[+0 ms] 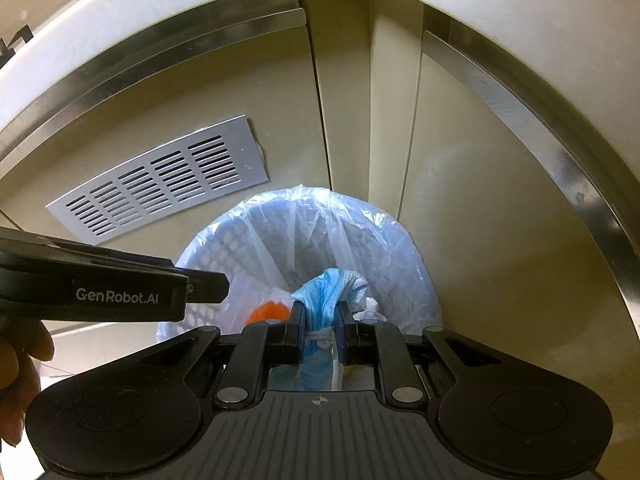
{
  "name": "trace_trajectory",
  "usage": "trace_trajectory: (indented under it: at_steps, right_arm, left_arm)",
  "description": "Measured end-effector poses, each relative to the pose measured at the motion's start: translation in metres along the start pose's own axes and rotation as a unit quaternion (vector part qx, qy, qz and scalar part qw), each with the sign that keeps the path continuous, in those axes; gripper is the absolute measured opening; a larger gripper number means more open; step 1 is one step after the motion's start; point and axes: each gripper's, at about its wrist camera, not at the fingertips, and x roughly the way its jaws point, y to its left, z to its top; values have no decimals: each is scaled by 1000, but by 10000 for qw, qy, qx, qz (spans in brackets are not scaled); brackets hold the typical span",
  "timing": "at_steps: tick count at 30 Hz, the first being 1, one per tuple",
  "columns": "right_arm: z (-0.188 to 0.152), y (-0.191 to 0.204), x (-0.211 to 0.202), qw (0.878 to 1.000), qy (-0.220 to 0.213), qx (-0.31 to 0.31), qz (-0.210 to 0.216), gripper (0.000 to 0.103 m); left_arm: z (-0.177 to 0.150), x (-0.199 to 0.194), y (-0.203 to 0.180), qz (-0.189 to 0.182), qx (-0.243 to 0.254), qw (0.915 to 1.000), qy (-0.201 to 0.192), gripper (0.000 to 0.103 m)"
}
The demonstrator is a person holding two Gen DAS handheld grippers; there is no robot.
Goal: Collect trash
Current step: 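Open the left tool to drop the orange scrubber into the bin, then open the right tool to drop the blue mask into the bin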
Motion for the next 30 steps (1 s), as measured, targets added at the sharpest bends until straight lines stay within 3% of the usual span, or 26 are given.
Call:
trace_trajectory:
  at_steps: [18, 19, 22, 30]
  right_arm:
    - [1, 3, 1, 9998, -93, 117, 144, 16]
    - [1, 4, 2, 9998, -108, 91, 122, 17]
    - [1, 5, 2, 9997, -166, 51, 142, 48]
    - [0, 3, -8, 9998, -53, 30, 181, 50]
  left_arm:
    - [-2, -13, 7, 57, -7, 9999, -124, 46]
    - [-2, -13, 8, 61, -1, 9999, -115, 46]
    - [-3, -16, 10, 105, 18, 9999, -122, 46]
    - [-8, -31, 12, 288, 46, 9993, -229, 50]
